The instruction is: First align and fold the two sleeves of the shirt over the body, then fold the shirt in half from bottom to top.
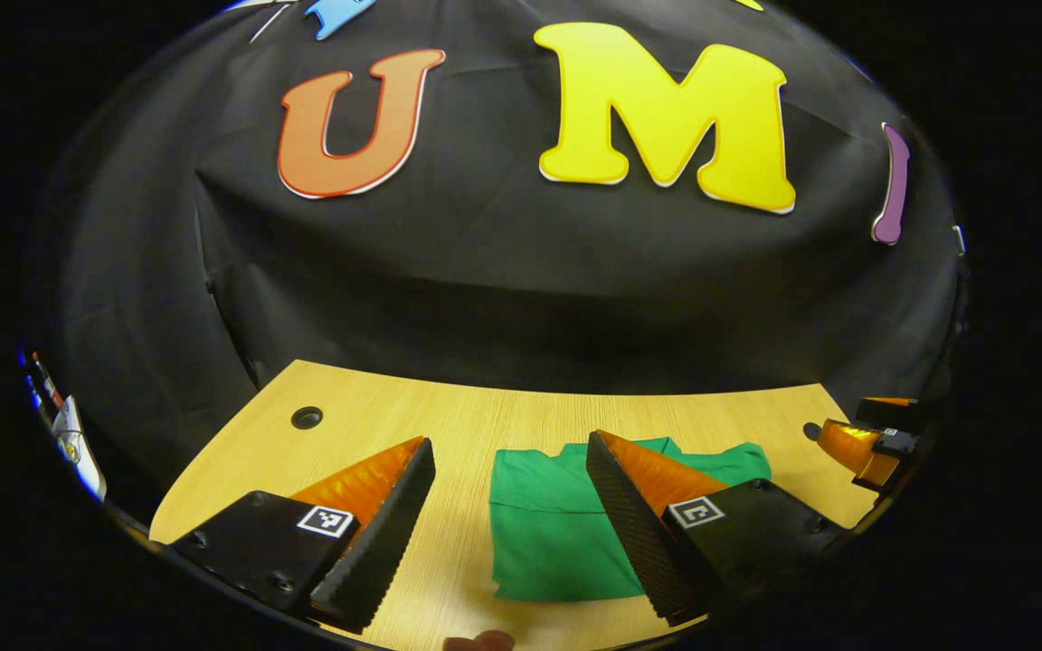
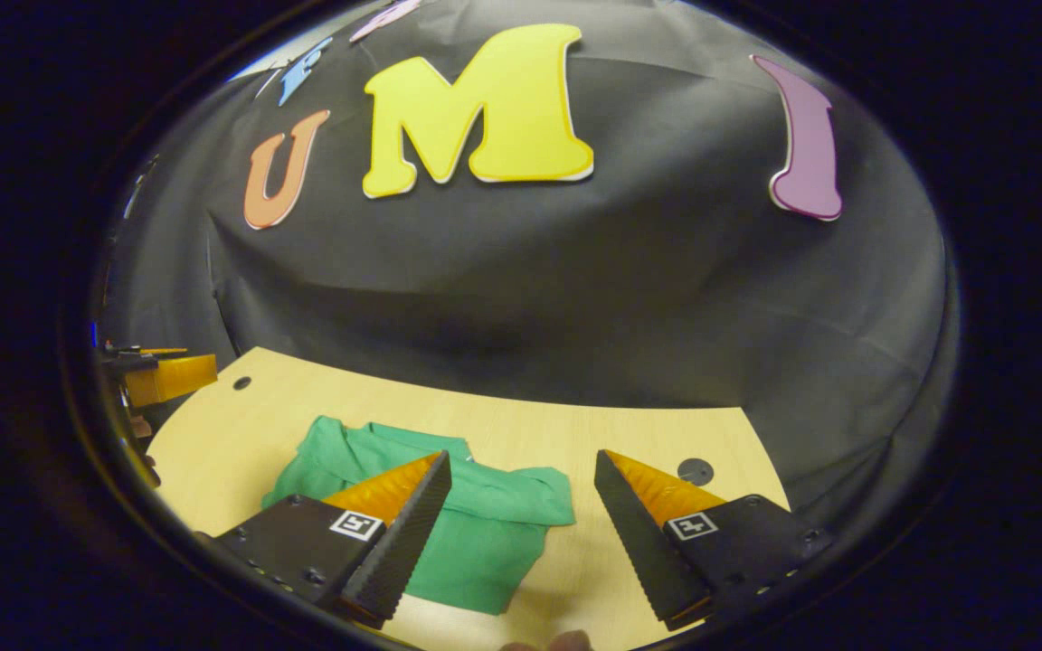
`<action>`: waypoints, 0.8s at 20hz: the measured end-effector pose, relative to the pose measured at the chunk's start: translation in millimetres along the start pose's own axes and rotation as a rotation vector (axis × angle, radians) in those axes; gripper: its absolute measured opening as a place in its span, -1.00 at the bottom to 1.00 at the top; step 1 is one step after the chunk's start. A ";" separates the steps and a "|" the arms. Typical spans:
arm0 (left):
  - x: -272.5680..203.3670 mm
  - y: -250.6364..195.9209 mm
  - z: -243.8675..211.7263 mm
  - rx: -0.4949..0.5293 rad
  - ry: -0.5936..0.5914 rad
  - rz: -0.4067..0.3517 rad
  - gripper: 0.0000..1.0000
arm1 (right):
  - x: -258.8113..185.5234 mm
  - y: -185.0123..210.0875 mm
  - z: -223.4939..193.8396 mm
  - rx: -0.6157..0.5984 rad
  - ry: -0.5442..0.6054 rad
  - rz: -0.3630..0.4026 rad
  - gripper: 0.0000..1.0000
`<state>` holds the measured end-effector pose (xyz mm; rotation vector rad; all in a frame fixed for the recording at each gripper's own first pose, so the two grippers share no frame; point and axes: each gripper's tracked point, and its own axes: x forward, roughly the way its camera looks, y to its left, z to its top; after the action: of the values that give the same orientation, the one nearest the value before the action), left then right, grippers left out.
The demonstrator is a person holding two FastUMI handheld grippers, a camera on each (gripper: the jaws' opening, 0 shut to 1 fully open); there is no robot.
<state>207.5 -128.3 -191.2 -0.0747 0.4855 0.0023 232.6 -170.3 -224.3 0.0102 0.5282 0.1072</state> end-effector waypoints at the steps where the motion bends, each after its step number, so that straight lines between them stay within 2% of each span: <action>1: -14.9 -0.7 7.7 0.001 -0.027 0.006 1.00 | -13.5 2.9 1.0 0.008 -0.012 0.001 0.96; 6: -110.1 -4.9 50.2 -0.010 -0.181 -0.008 1.00 | -113.2 28.0 25.1 -0.001 -0.140 0.002 0.92; 10: -194.5 5.6 65.2 -0.024 -0.271 -0.014 1.00 | -206.5 52.7 42.3 0.002 -0.271 -0.023 0.96; 16: -308.3 24.1 60.6 0.003 -0.379 -0.050 1.00 | -326.7 97.1 21.4 -0.005 -0.376 -0.065 0.96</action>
<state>-37.4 -95.1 4.3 -0.0810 0.1043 -0.0324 -46.7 -107.5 -38.0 0.0084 0.1527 0.0414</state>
